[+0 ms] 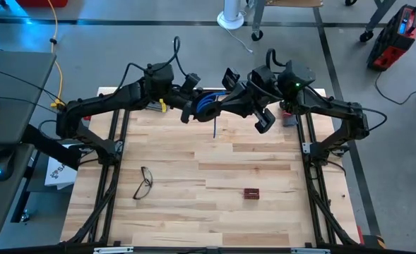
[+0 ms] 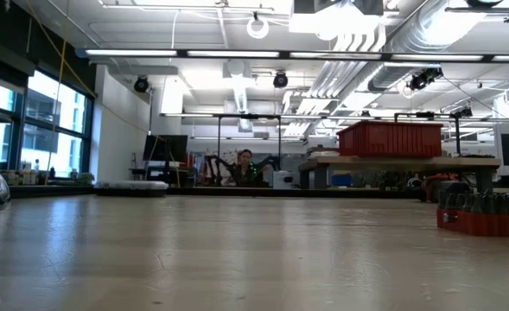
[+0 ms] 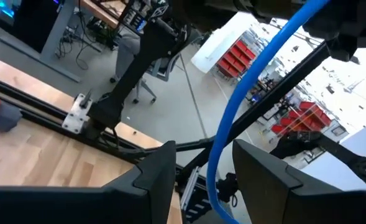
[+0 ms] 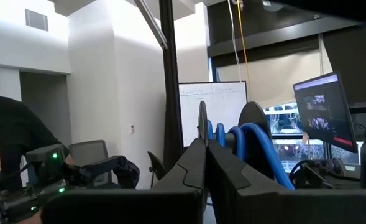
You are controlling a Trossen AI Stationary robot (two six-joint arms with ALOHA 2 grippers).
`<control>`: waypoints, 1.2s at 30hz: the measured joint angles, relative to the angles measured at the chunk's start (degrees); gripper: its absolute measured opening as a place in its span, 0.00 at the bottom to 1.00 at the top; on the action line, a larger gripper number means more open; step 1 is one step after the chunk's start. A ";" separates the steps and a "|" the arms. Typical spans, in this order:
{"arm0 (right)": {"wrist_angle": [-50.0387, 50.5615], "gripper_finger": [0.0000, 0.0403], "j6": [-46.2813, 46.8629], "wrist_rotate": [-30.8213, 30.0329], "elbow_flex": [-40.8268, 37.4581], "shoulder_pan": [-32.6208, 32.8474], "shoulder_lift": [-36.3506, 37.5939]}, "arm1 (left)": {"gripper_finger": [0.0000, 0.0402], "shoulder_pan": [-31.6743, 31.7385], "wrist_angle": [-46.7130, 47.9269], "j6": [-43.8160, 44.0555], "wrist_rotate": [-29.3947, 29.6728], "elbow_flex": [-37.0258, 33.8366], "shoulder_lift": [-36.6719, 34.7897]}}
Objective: Coil cords
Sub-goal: Coil the blue wire onto the spool
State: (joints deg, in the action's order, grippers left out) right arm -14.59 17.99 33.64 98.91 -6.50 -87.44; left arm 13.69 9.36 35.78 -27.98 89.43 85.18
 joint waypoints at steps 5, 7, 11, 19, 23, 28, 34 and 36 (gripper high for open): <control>0.04 0.00 -0.02 -0.02 0.00 0.00 0.00 | 0.37 0.00 0.74 0.03 -0.68 0.00 0.00; 0.06 0.00 -0.02 0.00 0.00 0.00 0.00 | 0.35 0.00 1.16 0.01 -0.75 0.00 0.00; 0.07 0.00 -0.02 0.01 0.00 0.00 0.00 | 0.33 0.00 1.92 -0.58 -0.33 0.00 0.00; 0.09 0.00 -0.04 0.01 0.00 0.00 0.00 | 0.25 0.02 3.43 -1.84 1.55 0.00 0.00; 0.09 0.00 -0.30 0.01 0.00 0.00 0.00 | 0.13 0.02 3.47 -1.95 1.56 0.02 0.00; 0.08 0.00 -0.50 0.01 0.00 0.00 0.00 | 0.02 0.02 3.43 -2.00 1.55 0.02 0.00; -2.04 0.00 -2.06 -1.19 0.00 -0.09 0.00 | 0.01 -1.21 7.55 -1.99 0.21 0.04 0.00; -2.54 0.00 -3.00 -2.11 0.00 -0.38 0.00 | 0.01 -2.05 8.65 -1.81 -0.42 0.04 0.00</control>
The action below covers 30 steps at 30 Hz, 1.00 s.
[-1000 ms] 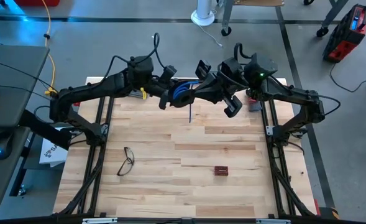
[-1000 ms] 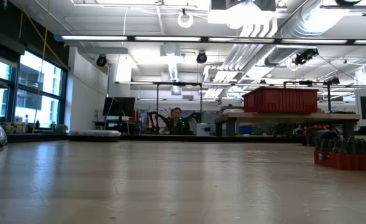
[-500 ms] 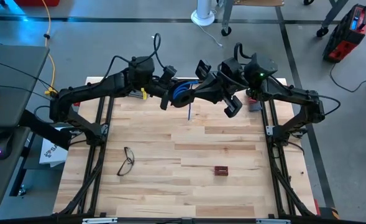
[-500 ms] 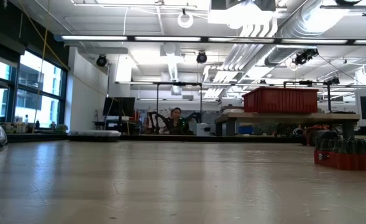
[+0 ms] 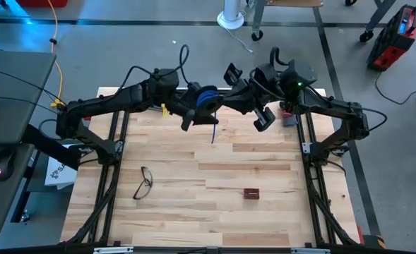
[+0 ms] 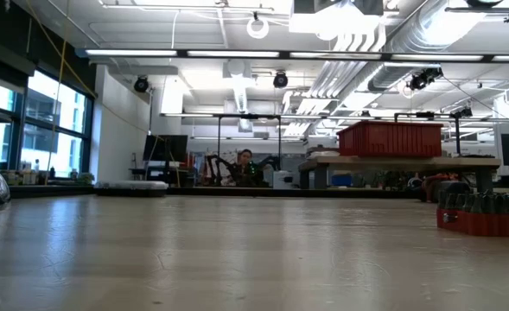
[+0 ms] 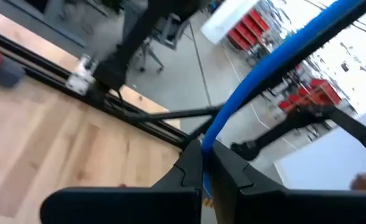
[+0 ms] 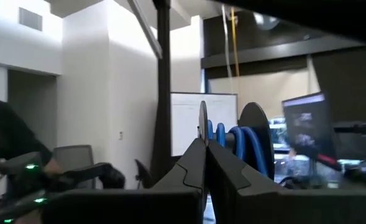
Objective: Coil cords
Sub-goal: Coil the blue wire onto the spool
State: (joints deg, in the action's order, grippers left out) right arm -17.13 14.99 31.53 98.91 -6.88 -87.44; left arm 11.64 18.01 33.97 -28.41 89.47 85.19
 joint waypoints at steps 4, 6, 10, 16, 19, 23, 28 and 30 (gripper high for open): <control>-0.30 0.00 -1.83 -1.08 0.00 -1.04 0.00 | 0.01 -1.49 0.53 2.05 -2.55 0.00 -0.18; -0.30 0.00 -1.83 -1.08 0.00 -1.67 0.03 | 0.00 -2.30 1.47 3.29 -3.99 0.00 -0.82; 0.22 0.00 -1.98 -1.07 0.00 -2.80 0.31 | 0.00 -3.80 6.28 3.92 -4.16 0.00 -4.09; 1.86 0.00 -2.46 -0.86 0.00 -3.93 0.83 | 0.00 -5.43 15.10 3.86 0.78 0.02 -9.35; 3.23 0.00 -2.56 0.06 0.00 -4.06 1.09 | 0.00 -5.45 16.45 4.50 1.75 0.02 -11.42; 8.03 0.00 -3.96 0.12 0.00 -4.13 2.03 | 0.00 -5.45 16.56 6.42 1.99 0.02 -14.06; 14.64 0.00 -6.15 -1.65 0.00 -5.00 3.60 | 0.00 -5.45 17.96 7.67 1.56 0.02 -16.43; 15.81 0.00 -6.51 -2.70 0.00 -5.51 4.30 | 0.00 -5.45 18.62 7.83 0.06 0.02 -16.94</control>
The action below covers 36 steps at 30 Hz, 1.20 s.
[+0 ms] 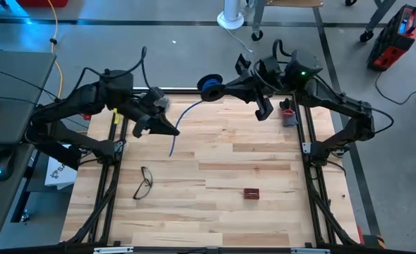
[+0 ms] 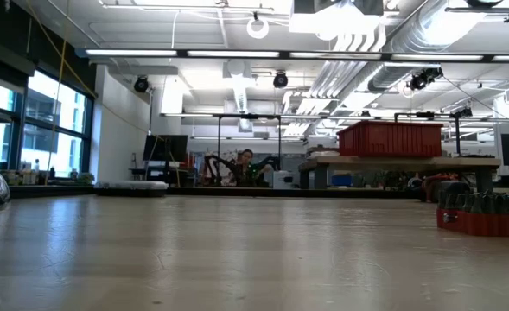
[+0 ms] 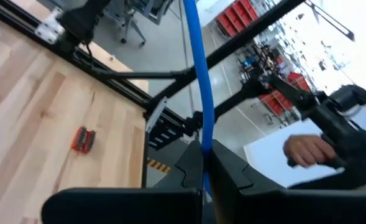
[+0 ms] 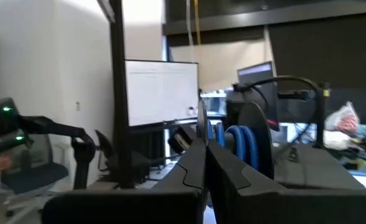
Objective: Coil cords
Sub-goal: Coil the blue wire onto the spool
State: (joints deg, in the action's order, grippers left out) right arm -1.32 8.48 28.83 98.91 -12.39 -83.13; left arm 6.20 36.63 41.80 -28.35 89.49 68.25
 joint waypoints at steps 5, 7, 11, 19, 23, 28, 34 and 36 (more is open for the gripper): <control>1.53 0.00 -0.19 0.07 0.02 -0.87 0.48 | 0.00 0.04 1.31 0.12 -3.02 0.00 -0.37; 3.41 0.00 0.03 1.22 0.02 -1.26 0.48 | 0.00 0.04 1.32 0.17 -3.59 0.00 -0.46; 8.75 0.00 -0.69 1.24 0.02 -1.55 0.48 | 0.00 0.26 1.32 1.27 -4.76 0.00 -0.81; 13.68 0.00 1.27 7.01 0.02 -1.49 0.44 | 0.00 1.65 -0.34 5.16 -10.07 0.00 -0.81; 16.39 0.00 2.53 8.80 0.02 -0.94 0.44 | 0.00 3.32 -2.19 7.57 -12.47 -0.02 -0.75; 20.32 0.00 3.40 7.65 0.02 -0.64 0.44 | 0.00 4.74 -11.63 13.91 -18.43 -0.04 -0.04; 20.74 0.00 3.20 4.37 0.02 0.37 0.44 | 0.00 4.73 -18.73 19.28 -22.24 -0.04 0.72; 20.96 0.00 3.36 4.40 0.02 0.61 0.44 | 0.00 4.77 -20.23 20.36 -22.22 -0.04 0.77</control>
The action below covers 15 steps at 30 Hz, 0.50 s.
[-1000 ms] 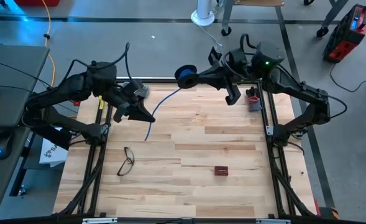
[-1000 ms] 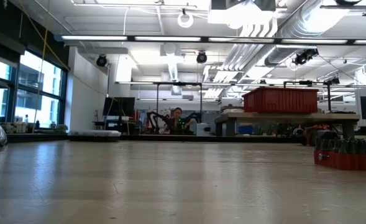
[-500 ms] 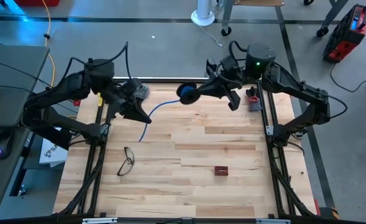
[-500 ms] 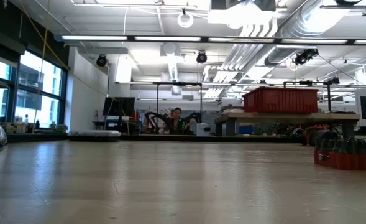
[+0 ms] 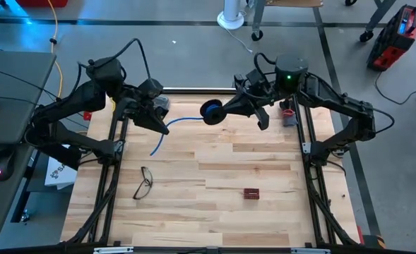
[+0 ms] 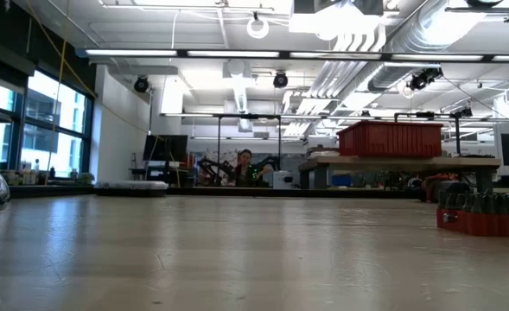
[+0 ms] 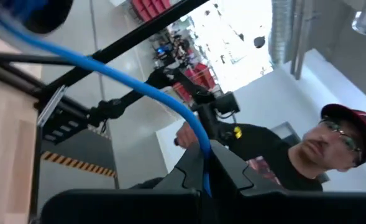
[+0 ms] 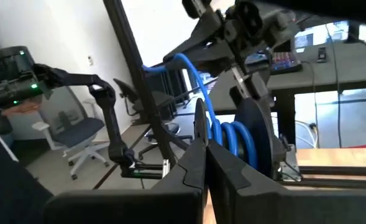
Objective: Coil cords
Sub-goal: Coil the blue wire onto the spool
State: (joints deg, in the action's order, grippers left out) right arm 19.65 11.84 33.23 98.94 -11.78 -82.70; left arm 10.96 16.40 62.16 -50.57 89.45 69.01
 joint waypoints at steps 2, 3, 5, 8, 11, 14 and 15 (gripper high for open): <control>0.84 0.00 0.64 0.11 0.00 0.47 -0.14 | 0.00 0.34 -2.79 1.05 -0.15 -0.02 0.25; 1.05 0.00 0.81 0.32 0.00 0.68 -0.29 | 0.00 0.47 -4.41 1.88 -0.50 -0.02 0.49; 1.11 0.00 1.25 0.84 0.00 1.43 -0.77 | 0.00 1.24 -6.59 3.33 -1.70 -0.02 0.96; 0.43 0.00 2.38 2.99 0.00 2.72 -1.98 | 0.00 2.70 -9.16 4.81 -4.72 0.00 2.60; -0.31 0.00 3.75 3.28 0.00 4.42 -3.44 | 0.00 4.52 -12.98 5.78 -7.48 0.00 5.06; -1.32 0.00 3.91 3.29 0.00 6.20 -4.61 | 0.00 6.43 -19.46 8.10 -9.36 0.00 7.83; -2.14 0.00 4.40 3.28 0.00 6.66 -4.90 | 0.00 7.00 -22.71 9.57 -9.78 0.00 8.80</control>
State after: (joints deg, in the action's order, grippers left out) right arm 17.50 16.24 36.51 98.94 -5.11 -87.59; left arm 17.96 -6.31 71.73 -60.35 89.45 77.82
